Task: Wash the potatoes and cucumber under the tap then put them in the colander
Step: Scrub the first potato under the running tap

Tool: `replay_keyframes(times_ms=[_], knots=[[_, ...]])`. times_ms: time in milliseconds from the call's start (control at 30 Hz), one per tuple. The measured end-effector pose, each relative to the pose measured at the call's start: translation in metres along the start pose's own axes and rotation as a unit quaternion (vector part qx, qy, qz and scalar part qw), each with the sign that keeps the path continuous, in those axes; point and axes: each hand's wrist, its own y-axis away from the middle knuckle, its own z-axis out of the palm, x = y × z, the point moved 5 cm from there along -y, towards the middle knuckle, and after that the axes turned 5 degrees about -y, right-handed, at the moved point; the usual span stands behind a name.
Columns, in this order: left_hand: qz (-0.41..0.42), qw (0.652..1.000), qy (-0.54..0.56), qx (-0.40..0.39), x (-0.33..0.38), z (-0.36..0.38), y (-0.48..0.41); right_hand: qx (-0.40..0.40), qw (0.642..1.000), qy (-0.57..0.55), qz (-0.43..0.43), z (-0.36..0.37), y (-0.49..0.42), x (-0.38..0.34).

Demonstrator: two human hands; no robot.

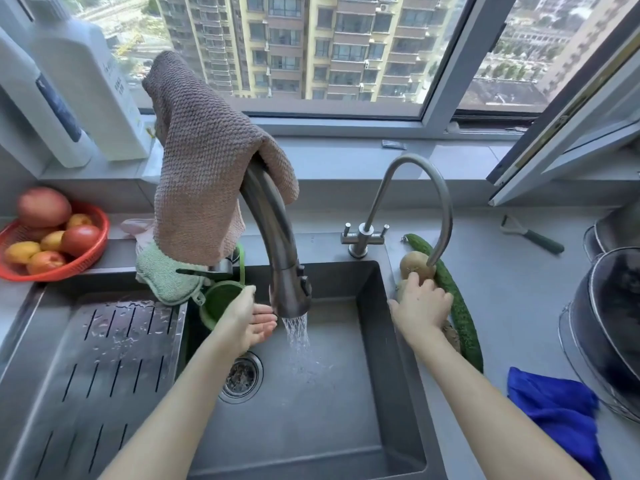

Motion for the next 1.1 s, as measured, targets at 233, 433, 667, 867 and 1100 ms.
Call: replay_keyframes(times_ms=[233,433,667,867,1100], knots=[[-0.013,0.998,0.006,-0.053,-0.039,0.038,0.013,-0.039,0.986,-0.159,-0.018,0.002,0.018,-0.024],[0.056,0.993,0.025,-0.103,-0.045,0.054,0.017,-0.388,0.612,-0.686,0.059,0.019,0.090,-0.094],[0.140,0.986,0.052,-0.079,-0.043,0.052,0.023,-0.516,0.418,-0.729,0.165,0.025,0.123,-0.125],[0.131,0.991,0.033,0.027,-0.038,0.044,0.015,-0.435,0.450,-0.758,0.185,0.029,0.130,-0.135],[0.132,0.989,-0.012,0.069,-0.031,0.040,0.010,-0.407,0.564,-0.716,0.049,0.027,0.133,-0.131]])
